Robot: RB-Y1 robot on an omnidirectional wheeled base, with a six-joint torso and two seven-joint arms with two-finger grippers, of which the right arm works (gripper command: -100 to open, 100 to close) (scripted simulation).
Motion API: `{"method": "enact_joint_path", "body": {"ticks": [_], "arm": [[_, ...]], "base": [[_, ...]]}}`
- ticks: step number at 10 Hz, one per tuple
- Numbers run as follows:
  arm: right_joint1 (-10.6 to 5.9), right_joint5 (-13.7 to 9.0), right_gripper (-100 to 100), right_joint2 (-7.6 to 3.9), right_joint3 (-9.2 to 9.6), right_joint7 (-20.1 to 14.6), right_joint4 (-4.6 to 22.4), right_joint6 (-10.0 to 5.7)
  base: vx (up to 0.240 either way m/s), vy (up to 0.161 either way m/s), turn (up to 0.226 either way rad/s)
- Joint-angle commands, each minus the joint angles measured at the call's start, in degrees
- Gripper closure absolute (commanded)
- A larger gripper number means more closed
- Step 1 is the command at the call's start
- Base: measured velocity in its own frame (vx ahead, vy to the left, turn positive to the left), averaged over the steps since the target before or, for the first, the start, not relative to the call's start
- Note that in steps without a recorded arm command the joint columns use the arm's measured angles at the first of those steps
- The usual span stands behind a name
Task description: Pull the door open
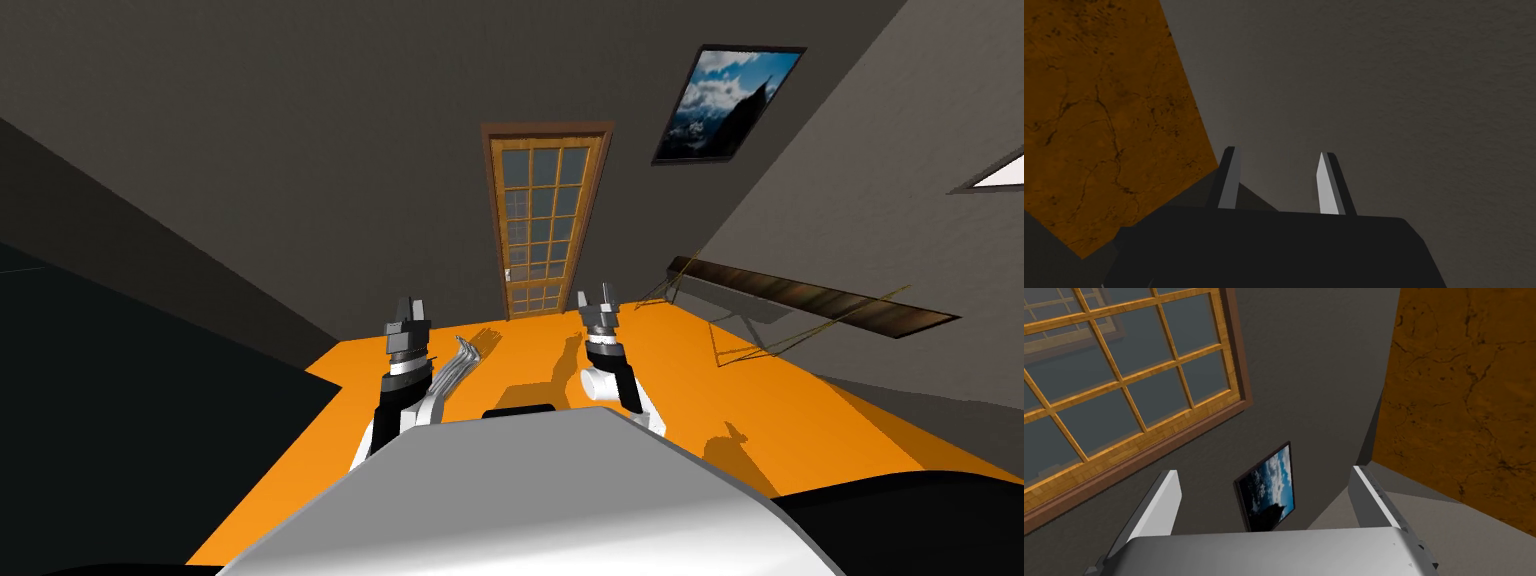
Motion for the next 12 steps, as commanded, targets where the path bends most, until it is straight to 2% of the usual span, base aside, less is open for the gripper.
{"method": "enact_joint_path", "body": {"ticks": [1, 12], "arm": [[-0.43, -1.30, -100, -0.34, -0.05, -1.33, 1.84, -0.71], [-4.23, -10.60, -100, -2.20, -0.24, -10.21, 15.59, -5.19]], "base": [[0.033, -0.076, 0.137], [0.050, -0.072, 0.143]]}}
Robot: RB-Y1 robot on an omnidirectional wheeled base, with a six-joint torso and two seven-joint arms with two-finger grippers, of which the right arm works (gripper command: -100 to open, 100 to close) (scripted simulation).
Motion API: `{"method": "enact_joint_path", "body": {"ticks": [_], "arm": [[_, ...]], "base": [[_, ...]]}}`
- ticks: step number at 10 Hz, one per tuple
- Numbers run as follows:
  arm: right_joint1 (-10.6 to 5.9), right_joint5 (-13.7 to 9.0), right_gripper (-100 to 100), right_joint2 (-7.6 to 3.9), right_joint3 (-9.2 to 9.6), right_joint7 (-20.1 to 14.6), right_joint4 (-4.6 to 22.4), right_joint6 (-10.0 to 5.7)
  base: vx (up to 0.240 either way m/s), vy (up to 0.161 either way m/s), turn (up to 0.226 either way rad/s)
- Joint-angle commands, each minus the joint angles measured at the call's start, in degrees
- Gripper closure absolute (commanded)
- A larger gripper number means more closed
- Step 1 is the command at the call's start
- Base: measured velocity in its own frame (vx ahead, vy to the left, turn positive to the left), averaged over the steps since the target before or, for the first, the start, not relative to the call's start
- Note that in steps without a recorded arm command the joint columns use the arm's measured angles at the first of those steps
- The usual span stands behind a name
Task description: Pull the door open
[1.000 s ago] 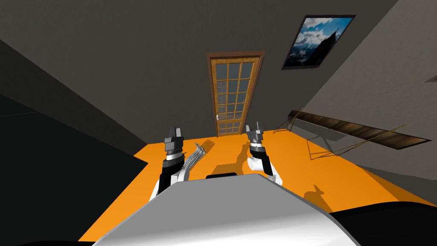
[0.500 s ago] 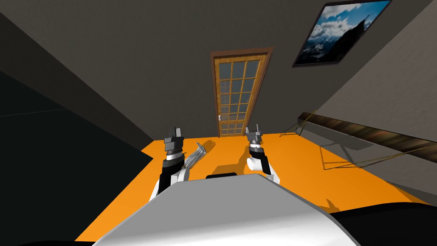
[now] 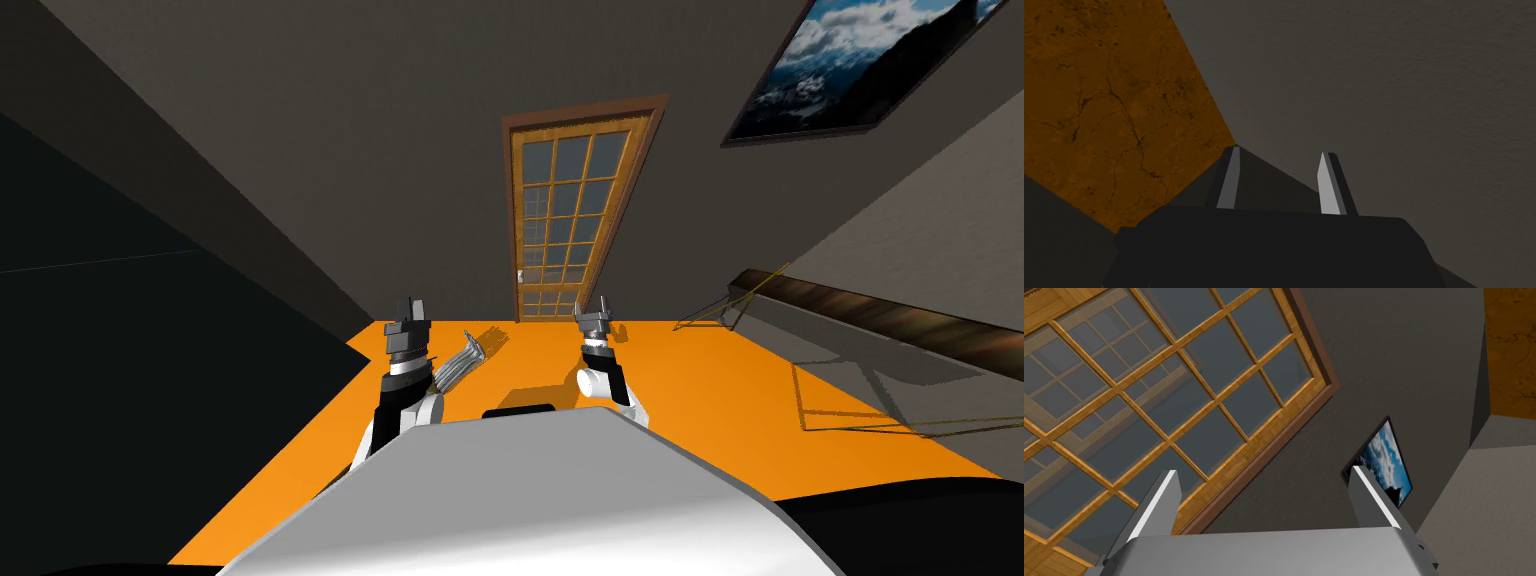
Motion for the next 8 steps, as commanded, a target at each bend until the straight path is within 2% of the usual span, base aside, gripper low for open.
{"method": "enact_joint_path", "body": {"ticks": [1, 8], "arm": [[-0.48, -1.53, -100, -0.26, -0.04, -1.55, 2.03, -0.73], [-3.14, -8.04, -100, -1.16, -0.17, -7.75, 11.61, -3.85]], "base": [[0.060, -0.069, 0.166], [0.066, -0.068, 0.155]]}}
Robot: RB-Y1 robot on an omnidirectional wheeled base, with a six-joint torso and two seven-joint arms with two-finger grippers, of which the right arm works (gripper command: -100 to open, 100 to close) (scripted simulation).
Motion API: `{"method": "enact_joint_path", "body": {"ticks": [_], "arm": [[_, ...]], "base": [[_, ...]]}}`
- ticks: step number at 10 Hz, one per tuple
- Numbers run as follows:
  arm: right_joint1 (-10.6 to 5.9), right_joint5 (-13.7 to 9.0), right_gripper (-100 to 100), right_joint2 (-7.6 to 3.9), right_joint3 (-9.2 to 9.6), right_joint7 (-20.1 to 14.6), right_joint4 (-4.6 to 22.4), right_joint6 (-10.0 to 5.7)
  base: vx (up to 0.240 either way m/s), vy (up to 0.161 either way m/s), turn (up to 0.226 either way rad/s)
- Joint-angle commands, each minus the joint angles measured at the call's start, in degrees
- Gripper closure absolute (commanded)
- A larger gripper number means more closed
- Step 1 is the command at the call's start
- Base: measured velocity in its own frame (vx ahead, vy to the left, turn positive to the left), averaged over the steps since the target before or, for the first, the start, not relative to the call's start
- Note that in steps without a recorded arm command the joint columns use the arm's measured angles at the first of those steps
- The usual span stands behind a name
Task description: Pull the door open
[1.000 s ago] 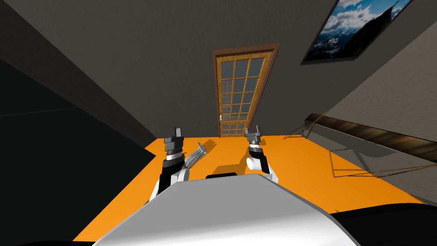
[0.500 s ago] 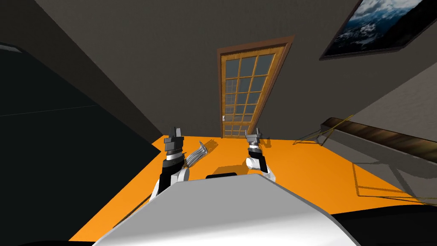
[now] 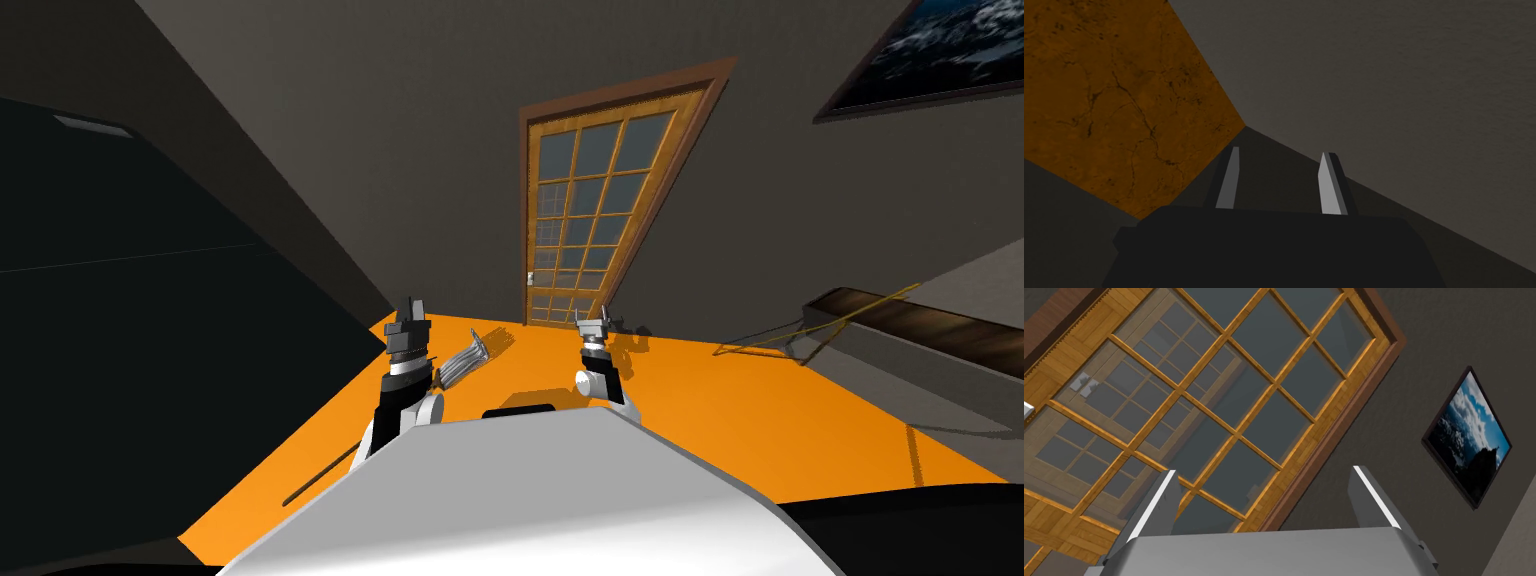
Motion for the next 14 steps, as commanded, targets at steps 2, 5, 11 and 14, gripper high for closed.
{"method": "enact_joint_path", "body": {"ticks": [2, 5, 11, 14], "arm": [[-0.86, -2.50, -100, -0.20, -0.03, -2.36, 3.23, -0.98], [-2.01, -5.33, -100, -0.50, -0.09, -5.05, 7.39, -2.33], [-4.30, -10.93, -100, -1.04, -0.19, -10.38, 15.60, -5.00], [-5.43, -13.69, -100, -1.27, -0.24, -13.00, 19.63, -6.30]], "base": [[0.070, -0.062, 0.170], [0.068, -0.063, 0.171], [0.082, -0.057, 0.160], [0.080, -0.056, 0.154]]}}
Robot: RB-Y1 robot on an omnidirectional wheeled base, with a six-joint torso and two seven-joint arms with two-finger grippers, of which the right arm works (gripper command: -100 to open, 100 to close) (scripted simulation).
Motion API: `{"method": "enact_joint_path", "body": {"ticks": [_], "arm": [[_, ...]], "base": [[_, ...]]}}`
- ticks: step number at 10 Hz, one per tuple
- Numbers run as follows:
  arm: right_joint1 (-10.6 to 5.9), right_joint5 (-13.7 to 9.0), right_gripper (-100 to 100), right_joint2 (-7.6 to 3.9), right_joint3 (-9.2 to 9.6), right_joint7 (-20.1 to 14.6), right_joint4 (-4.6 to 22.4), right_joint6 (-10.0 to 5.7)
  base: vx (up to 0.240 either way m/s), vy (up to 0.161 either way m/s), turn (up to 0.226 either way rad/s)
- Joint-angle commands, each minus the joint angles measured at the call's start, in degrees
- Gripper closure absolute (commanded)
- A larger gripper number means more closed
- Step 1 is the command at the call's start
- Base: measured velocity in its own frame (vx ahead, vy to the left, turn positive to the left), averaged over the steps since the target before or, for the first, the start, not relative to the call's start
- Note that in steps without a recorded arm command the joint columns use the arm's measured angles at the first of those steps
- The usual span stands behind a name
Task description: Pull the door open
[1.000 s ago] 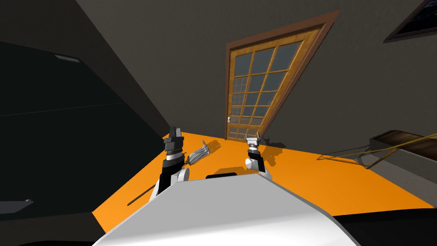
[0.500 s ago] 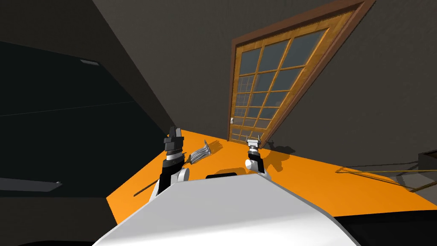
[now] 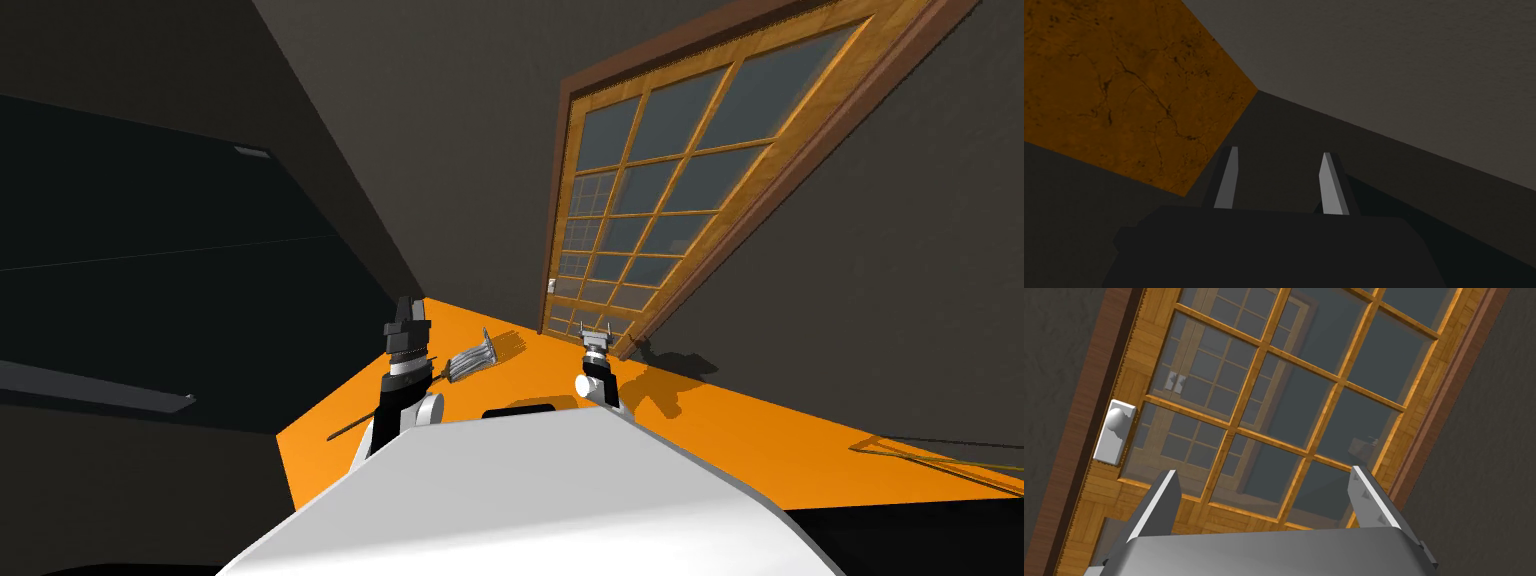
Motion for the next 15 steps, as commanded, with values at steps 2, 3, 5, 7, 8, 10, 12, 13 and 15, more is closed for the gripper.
{"method": "enact_joint_path", "body": {"ticks": [2, 3, 5, 7, 8, 10, 12, 13, 15], "arm": [[-1.08, -2.36, -100, -0.06, -0.05, -2.20, 3.46, -1.08], [-1.44, -3.22, -100, -0.12, -0.06, -3.02, 4.72, -1.49], [-2.50, -5.82, -100, -0.30, -0.11, -5.49, 8.51, -2.72], [-3.49, -8.24, -100, -0.46, -0.15, -7.79, 12.04, -3.86], [-3.49, -8.24, -100, -0.46, -0.15, -7.79, 12.04, -3.86], [-4.46, -10.59, -100, -0.60, -0.20, -10.02, 15.47, -4.97], [-5.34, -12.73, -100, -0.72, -0.23, -12.05, 18.59, -5.98], [-5.61, -13.41, -100, -0.75, -0.24, -12.68, 19.57, -6.30], [-6.44, -15.44, -100, -0.85, -0.28, -14.60, 22.51, -7.25]], "base": [[0.091, -0.054, 0.148], [0.093, -0.048, 0.163], [0.121, -0.082, 0.217], [0.113, -0.072, 0.208], [0.103, -0.038, 0.081], [0.098, -0.033, 0.151], [0.143, -0.072, 0.192], [0.164, -0.077, 0.151], [0.160, -0.048, 0.174]]}}
